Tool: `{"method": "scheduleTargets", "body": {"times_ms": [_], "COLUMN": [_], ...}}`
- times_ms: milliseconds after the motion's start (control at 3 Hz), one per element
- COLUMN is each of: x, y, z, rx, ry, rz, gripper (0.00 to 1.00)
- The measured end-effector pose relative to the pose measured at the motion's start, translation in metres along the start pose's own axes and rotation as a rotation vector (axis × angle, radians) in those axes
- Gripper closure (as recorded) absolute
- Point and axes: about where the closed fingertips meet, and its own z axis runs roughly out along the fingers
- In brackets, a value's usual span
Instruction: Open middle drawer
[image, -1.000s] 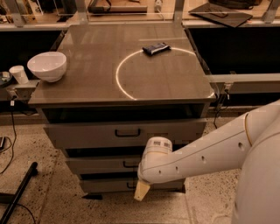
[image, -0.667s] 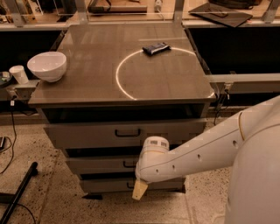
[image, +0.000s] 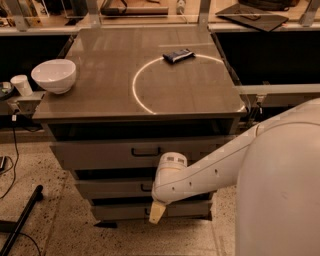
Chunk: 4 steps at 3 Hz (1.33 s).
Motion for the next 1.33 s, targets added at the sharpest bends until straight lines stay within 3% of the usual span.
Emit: {"method": "scheduleTargets", "body": {"times_ms": [1000,1333], "x": [-0.002,-0.027], "y": [-0.006,-0.020], "z": [0.040,0.051], "rx": [-0.036,-0.023], "ry": [0.042,0.035], "rz": [0.011,-0.044], "gripper": [0.00,0.00]}}
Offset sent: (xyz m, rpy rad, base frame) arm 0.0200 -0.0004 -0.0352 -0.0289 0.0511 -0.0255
